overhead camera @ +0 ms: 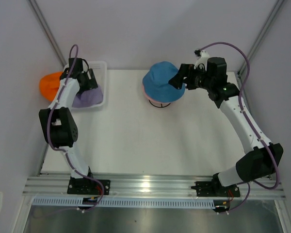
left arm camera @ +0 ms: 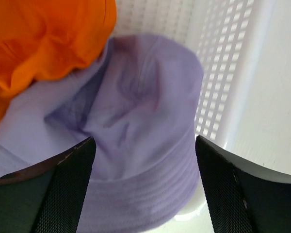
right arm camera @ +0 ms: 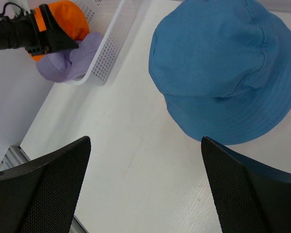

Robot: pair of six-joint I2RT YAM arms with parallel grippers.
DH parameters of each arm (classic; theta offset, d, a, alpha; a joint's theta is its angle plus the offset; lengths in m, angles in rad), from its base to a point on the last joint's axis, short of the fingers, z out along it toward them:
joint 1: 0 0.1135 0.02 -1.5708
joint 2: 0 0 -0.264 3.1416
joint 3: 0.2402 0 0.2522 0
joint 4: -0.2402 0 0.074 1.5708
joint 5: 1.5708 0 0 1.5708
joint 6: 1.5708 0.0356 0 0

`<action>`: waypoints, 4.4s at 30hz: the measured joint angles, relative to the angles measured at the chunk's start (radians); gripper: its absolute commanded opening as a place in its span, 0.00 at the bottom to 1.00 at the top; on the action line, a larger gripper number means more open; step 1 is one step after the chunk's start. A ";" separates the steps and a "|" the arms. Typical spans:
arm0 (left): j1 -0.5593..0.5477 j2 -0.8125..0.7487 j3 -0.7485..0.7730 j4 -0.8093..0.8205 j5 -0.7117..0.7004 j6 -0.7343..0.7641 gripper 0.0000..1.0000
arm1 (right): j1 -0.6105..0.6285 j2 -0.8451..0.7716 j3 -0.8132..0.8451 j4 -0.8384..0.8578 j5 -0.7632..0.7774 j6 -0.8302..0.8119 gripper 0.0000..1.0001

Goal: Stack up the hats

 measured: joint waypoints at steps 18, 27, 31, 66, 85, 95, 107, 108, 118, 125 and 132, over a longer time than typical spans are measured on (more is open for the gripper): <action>-0.019 0.198 0.137 0.070 -0.055 0.013 0.01 | 0.005 0.071 0.026 -0.024 0.011 -0.004 1.00; -0.022 -0.003 0.121 0.060 -0.048 0.025 0.01 | 0.050 0.070 0.029 -0.024 0.031 0.023 0.99; -0.034 -0.170 0.143 0.049 -0.025 0.035 0.01 | 0.067 0.058 0.027 -0.013 0.070 0.089 1.00; -0.709 0.113 0.680 0.117 -0.315 0.007 0.01 | -0.040 0.184 0.011 0.454 -0.048 0.651 0.87; -0.743 0.123 0.683 0.163 -0.263 -0.037 0.01 | -0.036 0.322 0.006 0.721 -0.055 0.909 0.19; -0.746 0.123 0.569 0.231 -0.266 -0.017 0.12 | -0.074 0.368 0.204 0.529 -0.089 0.784 0.00; -0.777 0.124 0.523 0.270 -0.254 -0.003 0.95 | -0.224 0.541 0.290 0.395 -0.294 0.636 0.00; -0.779 0.124 0.523 0.269 -0.264 -0.006 0.97 | -0.225 0.542 0.280 0.388 -0.299 0.630 0.00; -0.723 -0.041 0.302 0.179 -0.338 -0.238 0.90 | -0.227 0.538 0.160 0.344 -0.338 0.513 0.00; -0.578 -0.262 -0.112 0.312 -0.220 -0.525 0.87 | -0.237 0.482 -0.081 0.520 -0.370 0.476 0.00; -0.500 -0.208 -0.214 0.474 -0.013 -0.672 0.85 | -0.251 0.472 -0.177 0.685 -0.364 0.528 0.00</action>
